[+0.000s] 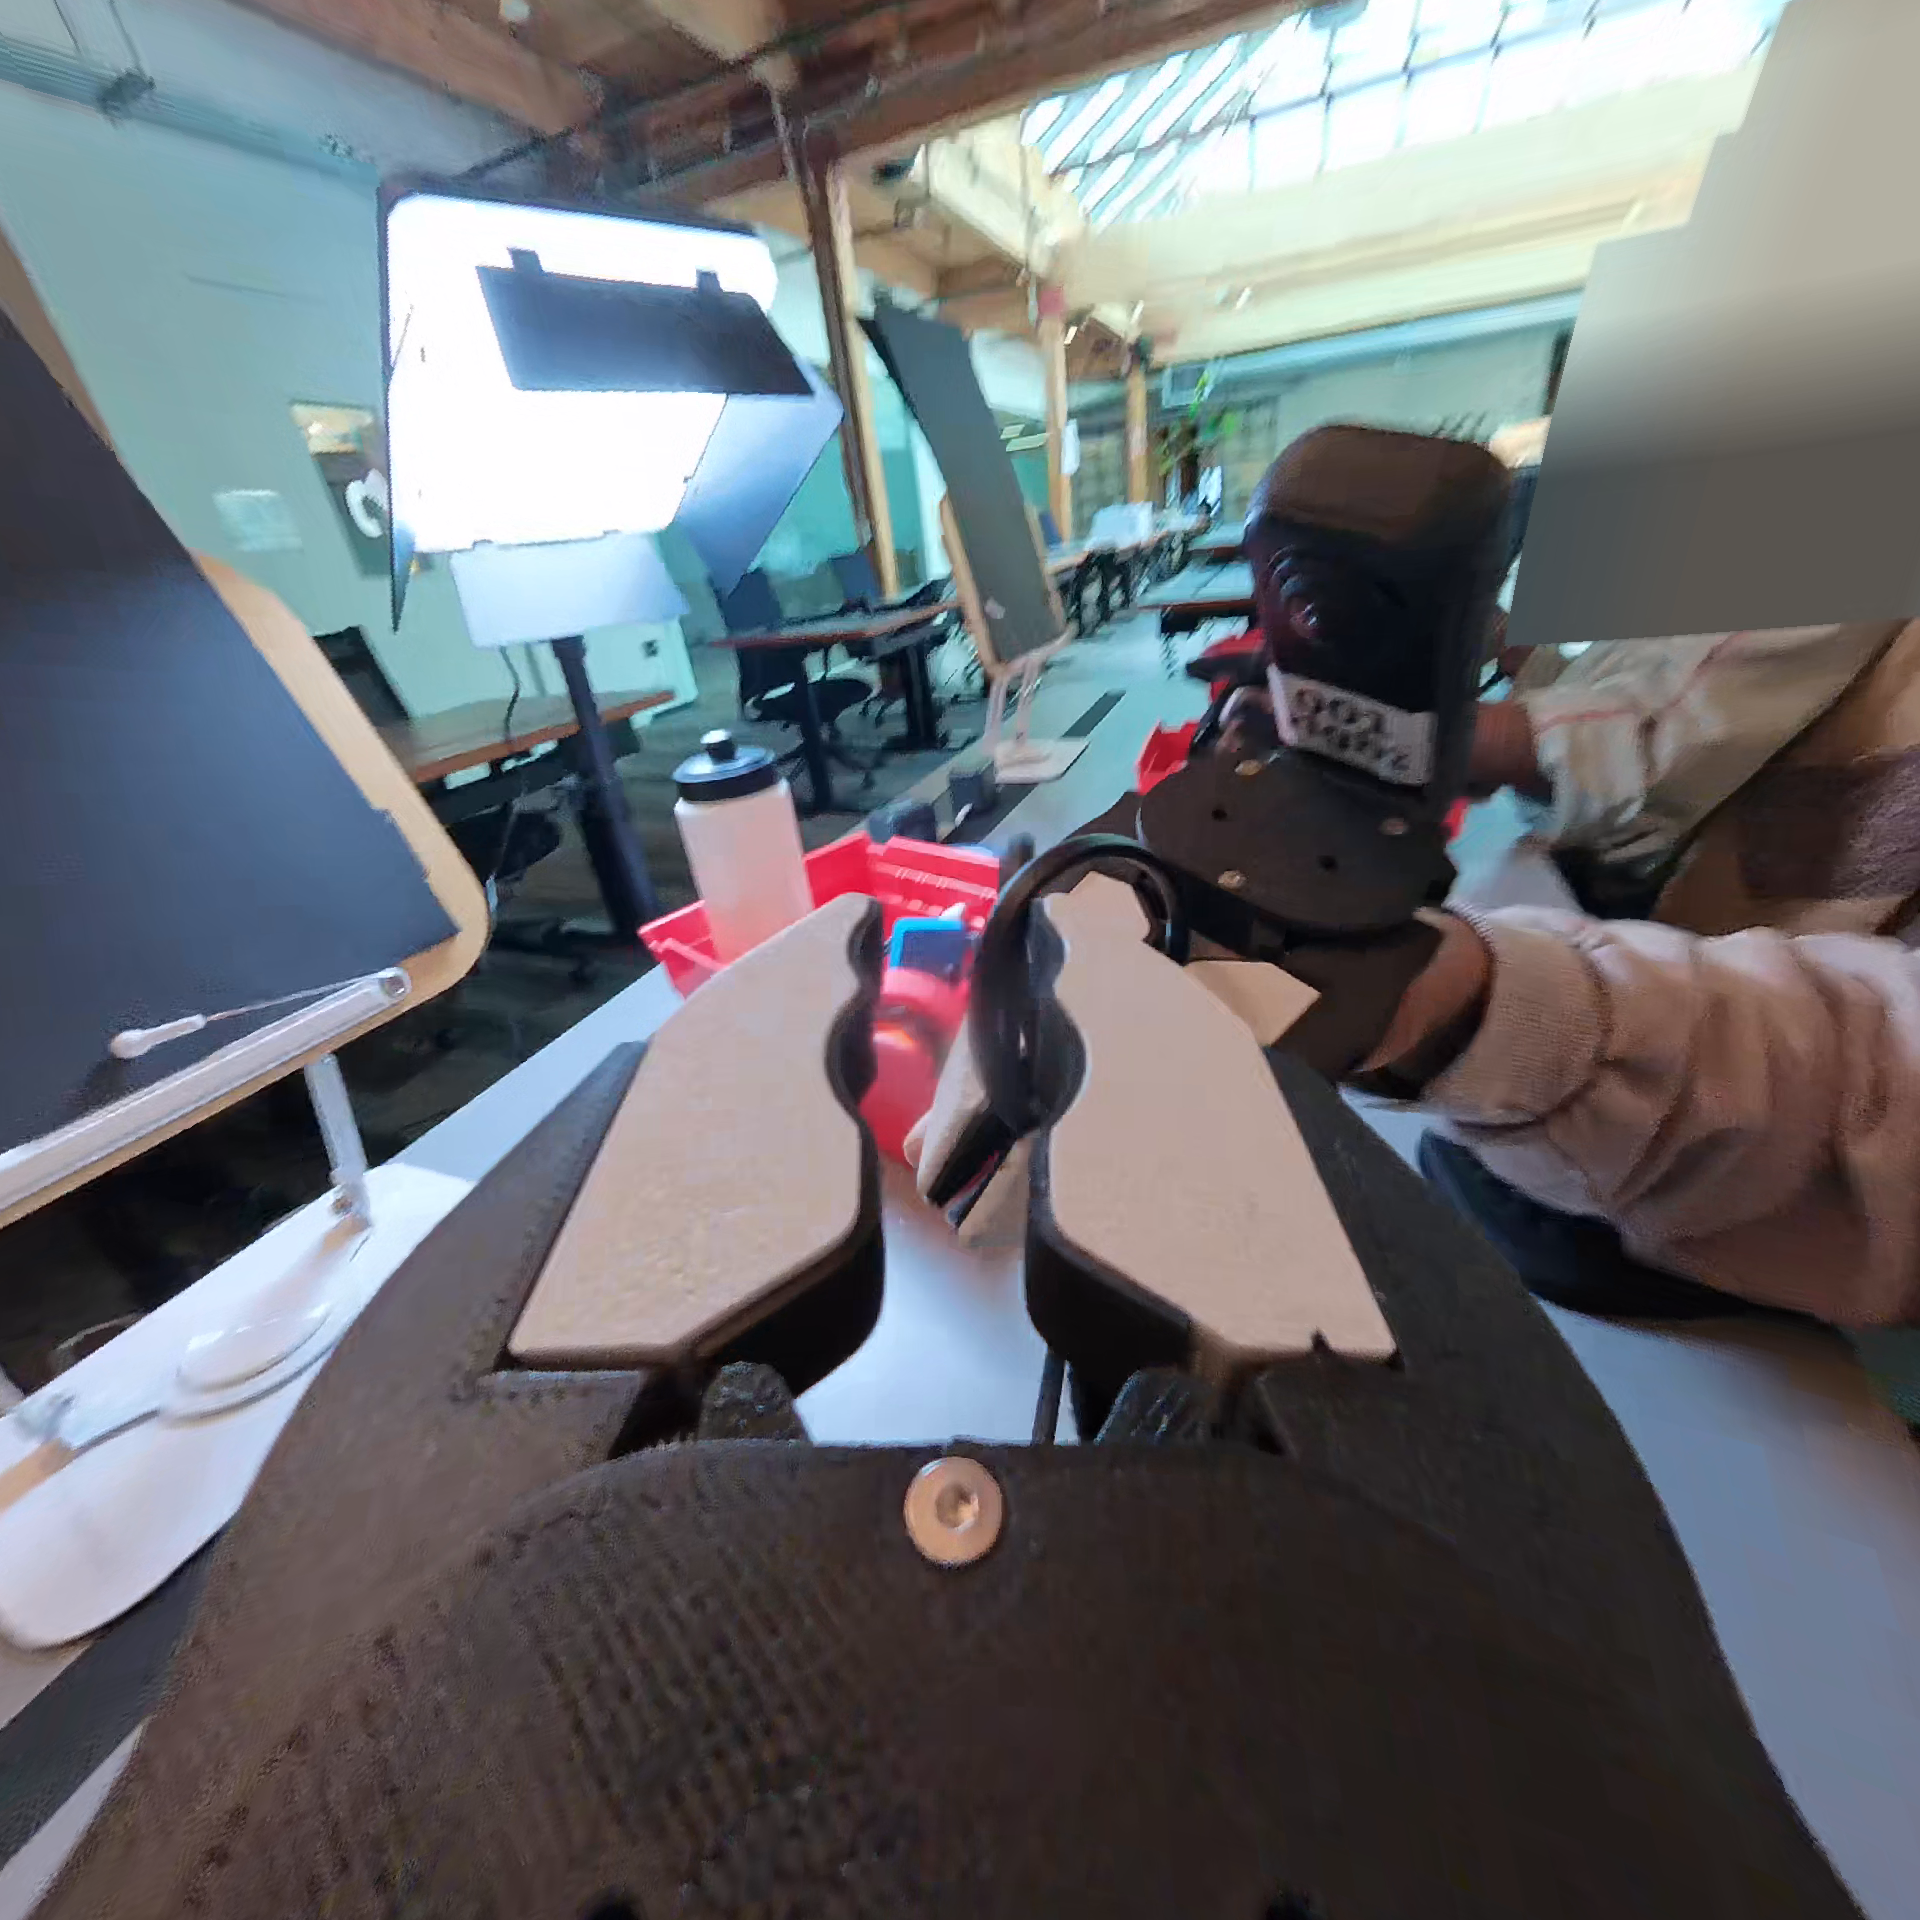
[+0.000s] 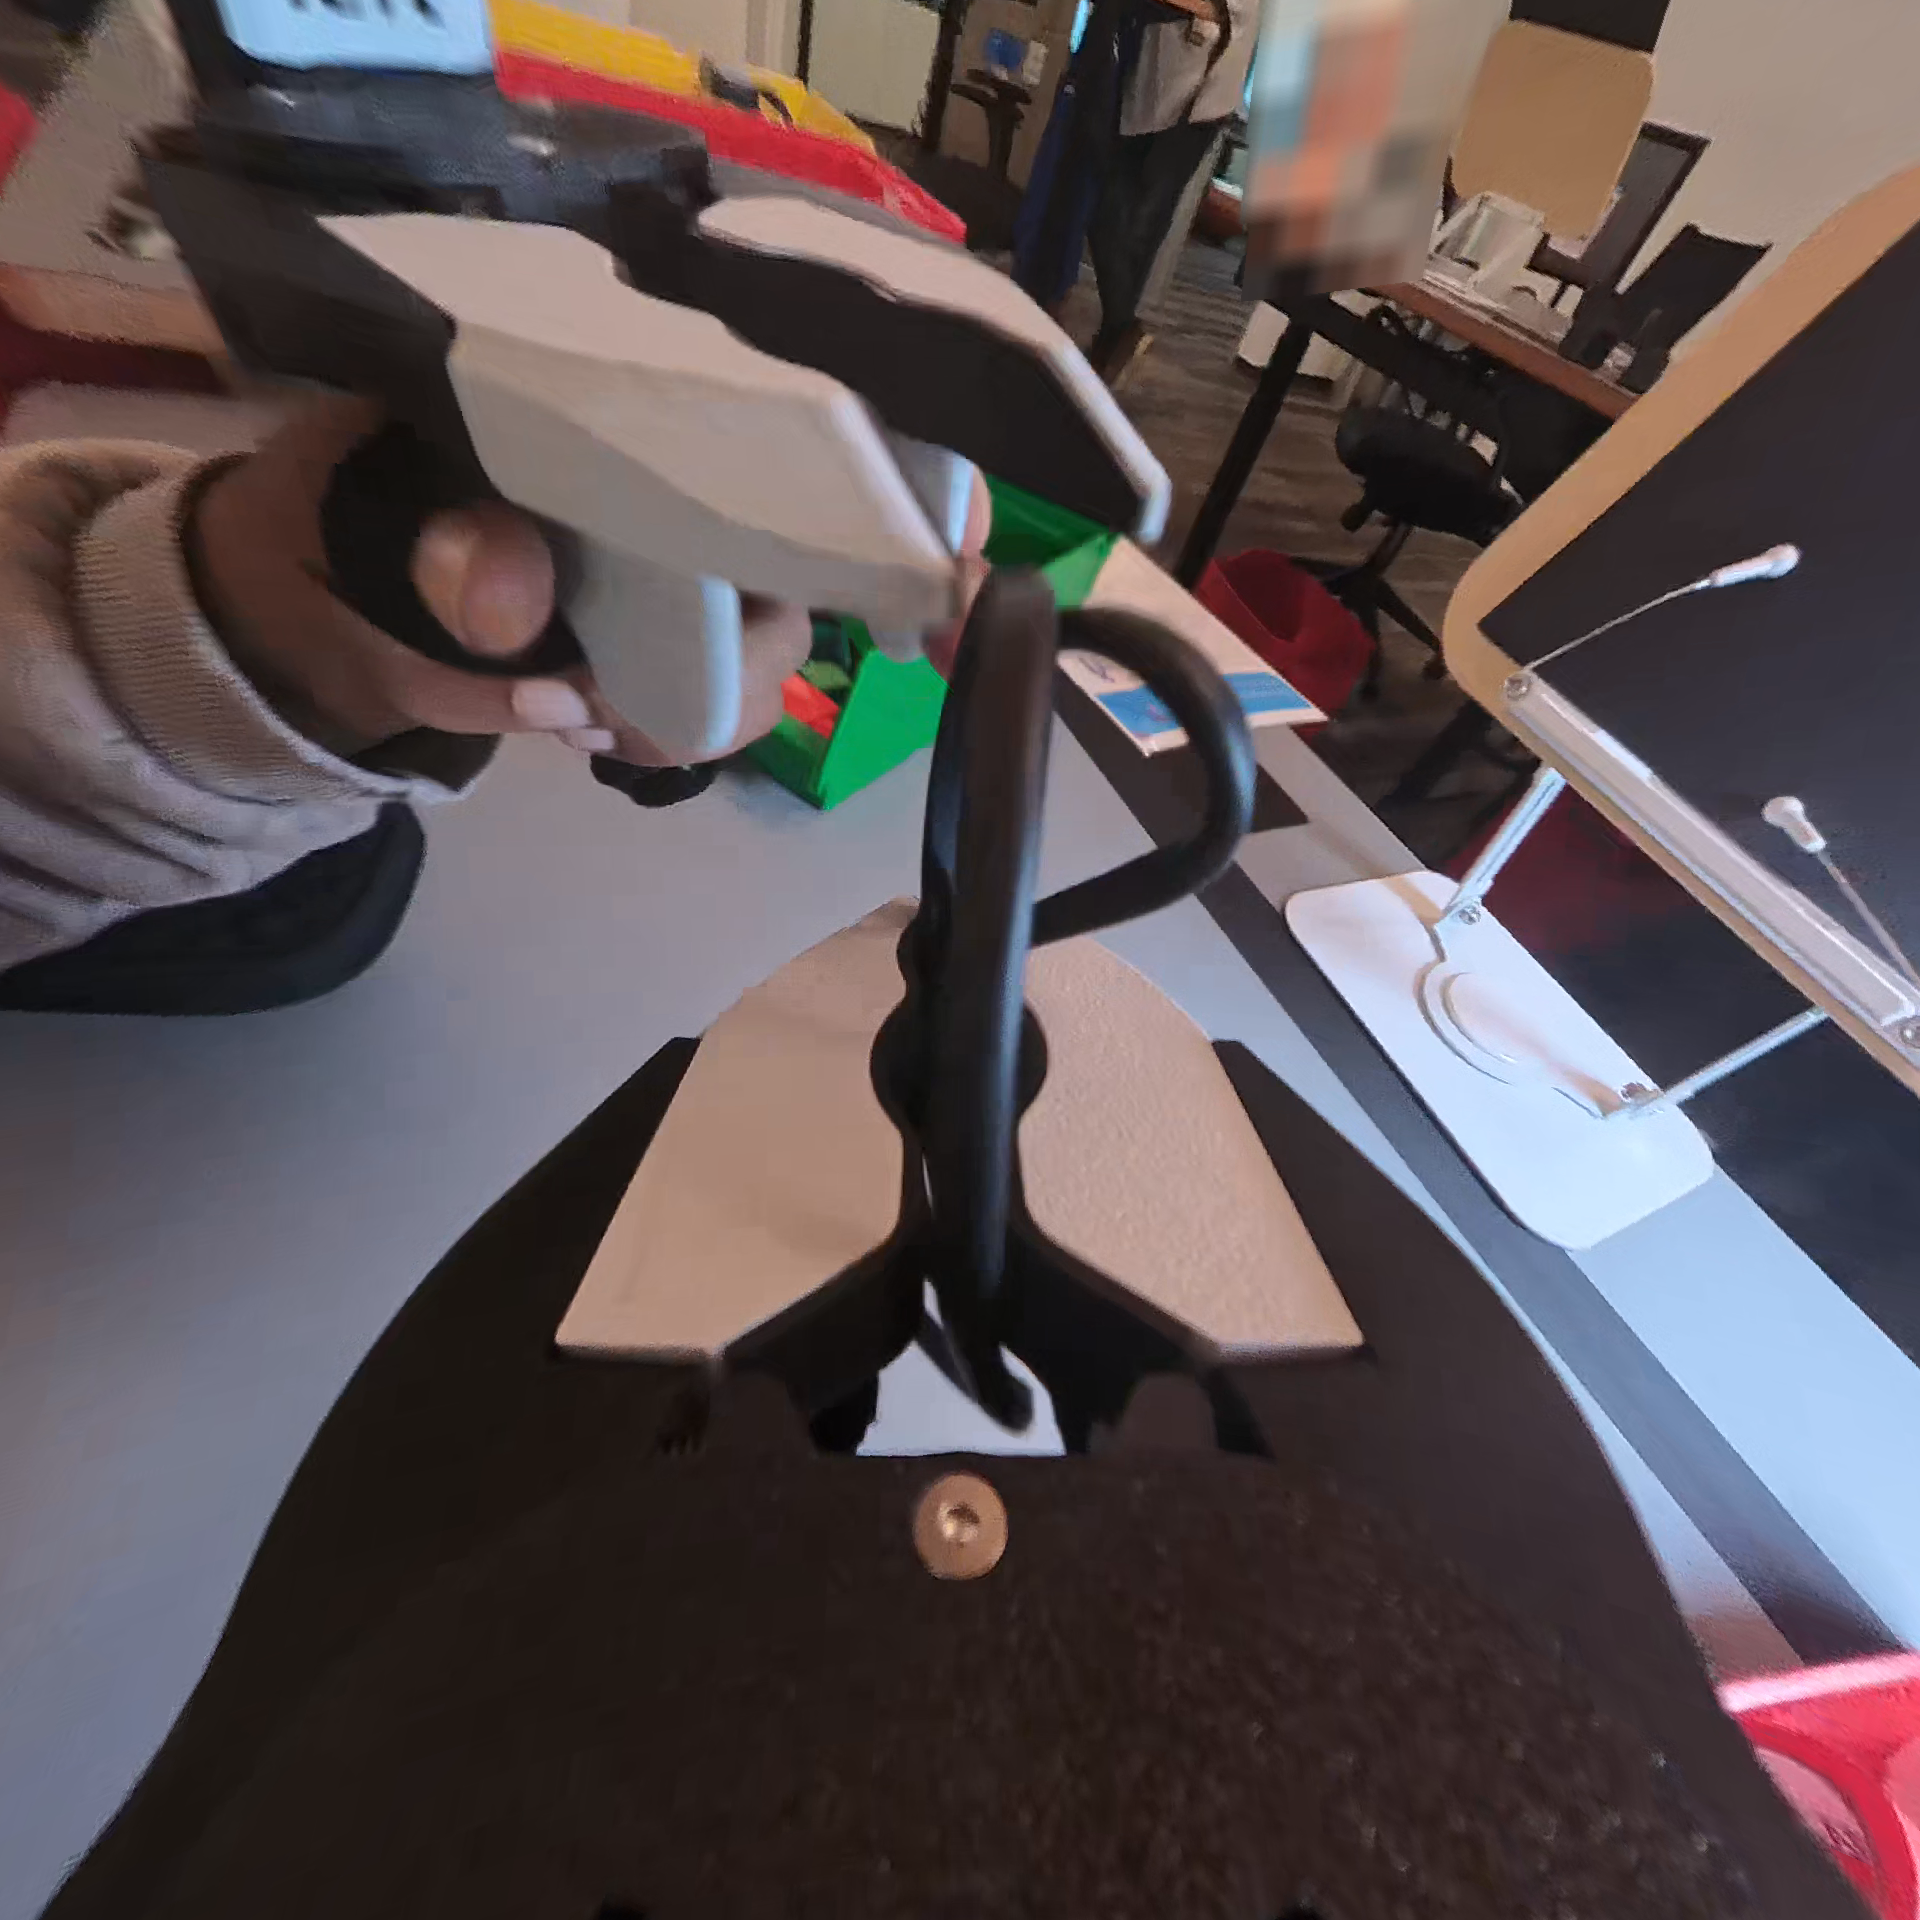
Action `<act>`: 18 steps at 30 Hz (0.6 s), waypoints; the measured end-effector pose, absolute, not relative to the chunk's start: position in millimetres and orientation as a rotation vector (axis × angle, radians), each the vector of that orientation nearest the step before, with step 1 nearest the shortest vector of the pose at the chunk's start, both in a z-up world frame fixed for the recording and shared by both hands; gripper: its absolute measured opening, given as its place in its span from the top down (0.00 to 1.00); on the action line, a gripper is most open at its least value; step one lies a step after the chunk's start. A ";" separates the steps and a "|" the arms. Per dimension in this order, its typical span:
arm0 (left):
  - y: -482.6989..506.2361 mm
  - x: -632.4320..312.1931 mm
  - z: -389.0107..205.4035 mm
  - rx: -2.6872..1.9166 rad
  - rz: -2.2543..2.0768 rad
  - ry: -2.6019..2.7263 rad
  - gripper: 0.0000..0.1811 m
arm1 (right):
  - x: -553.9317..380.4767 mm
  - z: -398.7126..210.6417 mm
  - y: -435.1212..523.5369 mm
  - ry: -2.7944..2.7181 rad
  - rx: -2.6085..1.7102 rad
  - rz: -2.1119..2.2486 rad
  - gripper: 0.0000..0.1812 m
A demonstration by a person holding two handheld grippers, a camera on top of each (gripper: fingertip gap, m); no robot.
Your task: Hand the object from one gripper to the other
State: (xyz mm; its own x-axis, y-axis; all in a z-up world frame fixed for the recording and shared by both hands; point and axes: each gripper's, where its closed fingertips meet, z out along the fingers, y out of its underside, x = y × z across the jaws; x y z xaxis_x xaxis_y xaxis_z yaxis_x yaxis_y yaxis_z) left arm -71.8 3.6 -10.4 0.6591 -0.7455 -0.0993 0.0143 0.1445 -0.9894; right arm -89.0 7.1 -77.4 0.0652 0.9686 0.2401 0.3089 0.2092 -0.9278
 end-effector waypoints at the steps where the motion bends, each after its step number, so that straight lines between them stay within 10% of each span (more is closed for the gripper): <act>1: 0.9 -76.6 -4.0 -1.313 -0.677 0.674 0.82 | -83.6 -68.7 7.2 -1.436 -1.269 0.860 0.96; 18: -16.7 13.5 -118.7 -1.483 -1.489 0.847 0.68 | -48.6 3.1 3.1 -1.209 -1.049 1.186 0.97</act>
State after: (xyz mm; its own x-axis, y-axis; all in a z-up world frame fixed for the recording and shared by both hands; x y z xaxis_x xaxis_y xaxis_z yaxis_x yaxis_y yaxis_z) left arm 13.5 -16.7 -118.7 0.0624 -0.9061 0.4184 0.1031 -0.4111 -0.9057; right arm -48.6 3.1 3.1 -0.0186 0.9935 0.1122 -0.0931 0.1100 -0.9896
